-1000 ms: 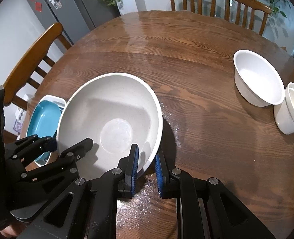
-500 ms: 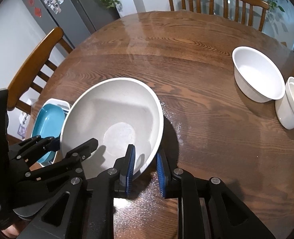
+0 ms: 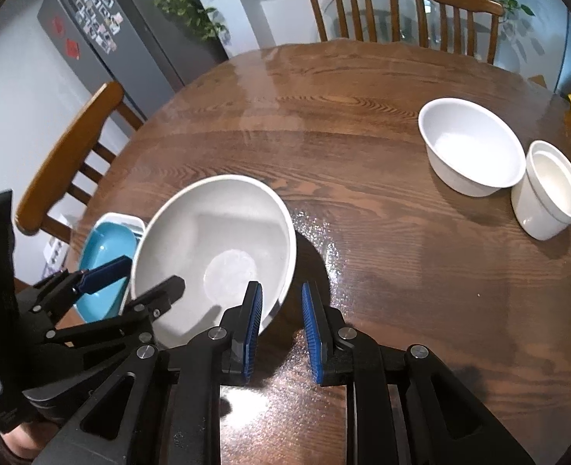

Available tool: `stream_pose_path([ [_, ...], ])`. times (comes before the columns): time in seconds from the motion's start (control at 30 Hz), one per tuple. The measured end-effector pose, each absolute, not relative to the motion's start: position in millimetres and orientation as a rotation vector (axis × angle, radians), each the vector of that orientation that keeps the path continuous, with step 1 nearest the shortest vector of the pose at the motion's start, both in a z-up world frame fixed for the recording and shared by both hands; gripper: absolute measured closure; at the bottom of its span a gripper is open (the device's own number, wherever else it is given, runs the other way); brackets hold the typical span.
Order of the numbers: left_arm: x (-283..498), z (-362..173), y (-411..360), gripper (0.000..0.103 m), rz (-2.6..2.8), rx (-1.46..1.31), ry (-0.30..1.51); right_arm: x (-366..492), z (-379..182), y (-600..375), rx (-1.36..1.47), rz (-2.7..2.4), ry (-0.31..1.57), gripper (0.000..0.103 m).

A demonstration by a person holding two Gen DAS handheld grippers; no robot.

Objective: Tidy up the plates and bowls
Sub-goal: 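Lower the large white bowl onto the table and open both grippers, then move both grippers toward the medium white bowl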

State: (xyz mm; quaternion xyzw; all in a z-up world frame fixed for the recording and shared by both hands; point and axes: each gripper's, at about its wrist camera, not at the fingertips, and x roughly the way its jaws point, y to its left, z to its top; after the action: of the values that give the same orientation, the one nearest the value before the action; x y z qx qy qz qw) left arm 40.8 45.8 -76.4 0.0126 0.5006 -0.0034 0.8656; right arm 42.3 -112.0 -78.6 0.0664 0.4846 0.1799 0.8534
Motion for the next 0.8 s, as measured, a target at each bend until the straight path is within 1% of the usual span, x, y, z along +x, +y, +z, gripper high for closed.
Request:
stream_pose_path([
  [0.03,38.2,-74.7,45.1,0.026,-0.008,0.029,1.043,39.6,-76.8,-114.5,0.153,0.381,1.010,0.071],
  [0.1,34.2,-71.7,43.1,0.025,-0.007,0.035,1.039,34.1,-72.8,-120.3,0.177,0.380,0.992,0.059],
  [0.23,29.0,-66.3,38.1,0.019,-0.009,0.043,1.032,24.2,-67.8,-131.0,0.218,0.375,0.969,0.059],
  [0.5,17.5,-61.7,19.3,0.018,-0.032,0.053,1.037,3.6,-69.5,-158.8,0.267,0.337,0.963,0.058],
  [0.8,4.7,-62.5,-15.8,0.017,-0.091,0.072,1.051,-20.4,-82.0,-216.5,0.318,0.235,0.976,0.058],
])
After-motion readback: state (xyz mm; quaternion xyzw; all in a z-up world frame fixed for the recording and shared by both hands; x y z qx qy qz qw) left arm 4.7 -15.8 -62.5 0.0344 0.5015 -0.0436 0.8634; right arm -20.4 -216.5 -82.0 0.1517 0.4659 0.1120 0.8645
